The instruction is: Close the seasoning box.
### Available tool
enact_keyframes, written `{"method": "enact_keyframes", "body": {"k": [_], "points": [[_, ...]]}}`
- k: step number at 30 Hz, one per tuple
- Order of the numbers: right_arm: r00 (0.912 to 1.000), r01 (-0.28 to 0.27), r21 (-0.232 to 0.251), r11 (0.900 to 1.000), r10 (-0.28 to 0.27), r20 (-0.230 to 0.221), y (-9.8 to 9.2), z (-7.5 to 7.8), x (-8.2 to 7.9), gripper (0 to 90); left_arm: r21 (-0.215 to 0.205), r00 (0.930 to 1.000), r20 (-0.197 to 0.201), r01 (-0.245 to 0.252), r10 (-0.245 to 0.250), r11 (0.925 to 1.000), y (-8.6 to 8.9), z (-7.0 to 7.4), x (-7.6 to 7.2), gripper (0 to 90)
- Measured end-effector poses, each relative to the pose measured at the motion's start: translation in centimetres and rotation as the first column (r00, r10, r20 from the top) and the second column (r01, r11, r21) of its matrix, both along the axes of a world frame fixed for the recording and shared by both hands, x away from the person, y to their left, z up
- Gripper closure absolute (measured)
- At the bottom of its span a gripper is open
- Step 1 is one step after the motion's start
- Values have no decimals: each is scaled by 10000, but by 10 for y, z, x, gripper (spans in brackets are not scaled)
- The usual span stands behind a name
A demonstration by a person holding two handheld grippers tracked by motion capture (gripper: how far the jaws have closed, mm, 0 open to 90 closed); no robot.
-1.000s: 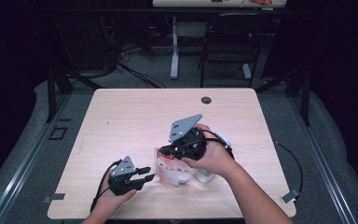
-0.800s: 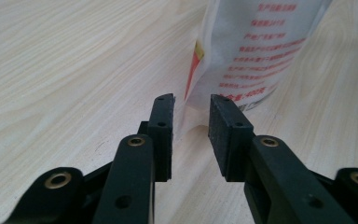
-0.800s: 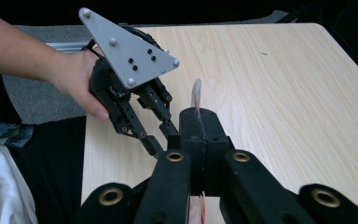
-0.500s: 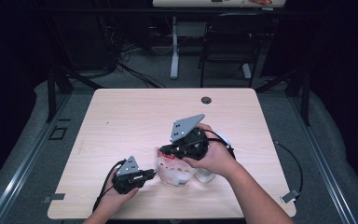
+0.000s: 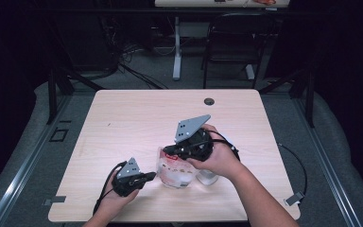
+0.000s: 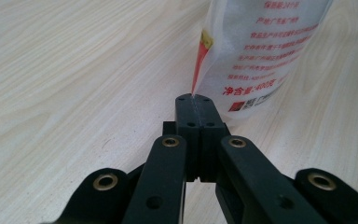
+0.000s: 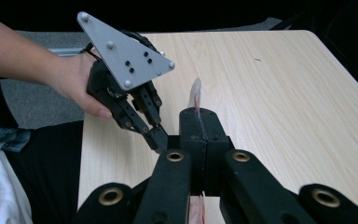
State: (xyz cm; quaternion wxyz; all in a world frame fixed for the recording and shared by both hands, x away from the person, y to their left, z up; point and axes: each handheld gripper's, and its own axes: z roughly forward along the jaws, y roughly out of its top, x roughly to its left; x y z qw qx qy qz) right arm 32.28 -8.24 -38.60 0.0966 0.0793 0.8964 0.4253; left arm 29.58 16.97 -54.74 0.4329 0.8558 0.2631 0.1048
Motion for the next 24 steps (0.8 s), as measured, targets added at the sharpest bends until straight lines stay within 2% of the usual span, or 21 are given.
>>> {"method": "enact_keyframes", "body": {"k": [5, 9, 10, 11, 13, 15, 18, 24], "points": [[10000, 66, -21, 10000, -66, 27, -4, -1, 1, 900, 266, 9993, 190, -317, 312, 9991, 3, 4, -1, 900], [9999, 92, -134, 9999, -91, 43, -5, -3, 1, 900, 301, 9983, 264, -523, 515, 9982, 6, 6, -2, 900], [9999, 134, -199, 9997, -132, 89, -6, -3, 1, 900, 162, 9979, 305, -577, 572, 9982, 8, 8, -2, 900], [9999, 120, -291, 9995, -118, 56, -6, -5, 1, 900, -446, 9967, 307, -735, 749, 9963, 14, 15, -2, 900], [9999, 107, -273, 9996, -107, 22, -6, -5, 1, 900, -689, 9952, 350, -889, 915, 9937, 19, 19, -2, 900], [9999, 58, -255, 9997, -60, -87, -6, -5, 2, 900, -677, 9951, 396, -872, 900, 9939, 20, 18, -2, 900], [10000, 71, -216, 9997, -73, -58, -4, -6, 2, 900, -338, 9974, 185, -684, 691, 9971, 17, 11, -1, 900], [9999, 86, -226, 9997, -87, -58, -4, -5, 1, 900, -388, 9979, 155, -629, 635, 9973, 18, 8, -1, 900]]}}
